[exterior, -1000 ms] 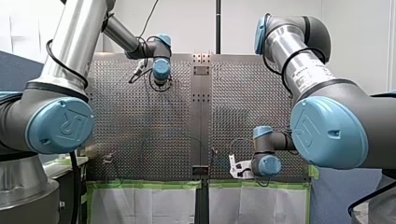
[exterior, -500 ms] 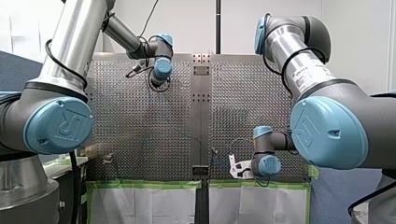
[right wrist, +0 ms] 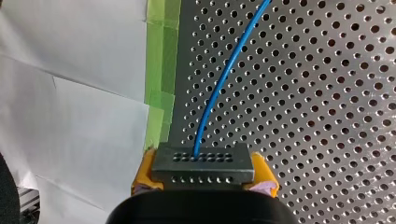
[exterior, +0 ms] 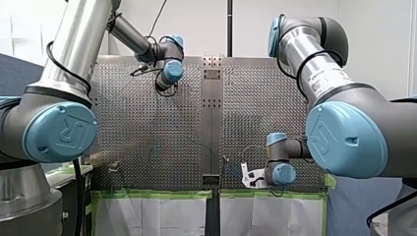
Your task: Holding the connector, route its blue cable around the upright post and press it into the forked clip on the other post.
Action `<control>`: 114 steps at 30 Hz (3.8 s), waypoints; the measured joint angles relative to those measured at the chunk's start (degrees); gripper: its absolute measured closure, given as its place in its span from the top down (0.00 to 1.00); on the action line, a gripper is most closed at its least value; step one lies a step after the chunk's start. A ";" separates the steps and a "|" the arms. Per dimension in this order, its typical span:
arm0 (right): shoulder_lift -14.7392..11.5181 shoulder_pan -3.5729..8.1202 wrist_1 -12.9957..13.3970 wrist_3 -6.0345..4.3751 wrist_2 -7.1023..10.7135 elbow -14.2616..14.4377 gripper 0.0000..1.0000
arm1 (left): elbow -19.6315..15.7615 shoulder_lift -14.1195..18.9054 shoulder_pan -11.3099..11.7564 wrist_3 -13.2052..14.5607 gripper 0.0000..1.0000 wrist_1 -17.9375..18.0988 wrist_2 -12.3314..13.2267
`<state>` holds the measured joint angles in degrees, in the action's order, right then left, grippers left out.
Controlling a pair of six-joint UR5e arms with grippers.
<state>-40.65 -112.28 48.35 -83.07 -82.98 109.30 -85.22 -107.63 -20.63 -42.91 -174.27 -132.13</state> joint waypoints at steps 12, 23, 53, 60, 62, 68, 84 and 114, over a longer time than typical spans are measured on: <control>0.01 0.00 -0.08 0.00 0.00 0.00 0.00 | -1.09 1.98 -2.49 4.37 1.00 -2.21 -2.42; 0.00 0.00 -0.02 0.00 0.00 0.00 0.00 | -5.95 7.06 -2.71 -0.28 1.00 -4.61 -1.00; 0.01 0.00 0.01 0.00 0.00 0.00 0.00 | 5.96 20.04 7.36 -15.04 1.00 -18.57 12.97; 0.01 0.00 -0.04 0.00 0.00 0.00 0.00 | 9.30 17.21 10.70 -18.38 1.00 -21.92 16.31; 0.00 0.00 -0.06 0.00 0.00 0.00 0.00 | 10.35 16.18 11.75 -19.42 1.00 -22.94 17.35; 0.03 0.00 -0.05 0.00 0.00 0.00 0.00 | 12.60 14.51 13.98 -22.48 1.00 -26.01 20.41; 0.00 0.00 -0.12 0.00 0.00 0.00 0.00 | 12.13 13.96 13.80 -30.21 1.00 -33.73 28.15; 0.01 0.46 -0.43 0.00 0.00 0.00 0.00 | 10.70 12.70 14.26 -45.23 1.00 -41.42 30.62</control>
<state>-40.65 -111.82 47.92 -83.07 -82.98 109.30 -74.52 -94.93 -6.37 -88.14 -215.69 -101.51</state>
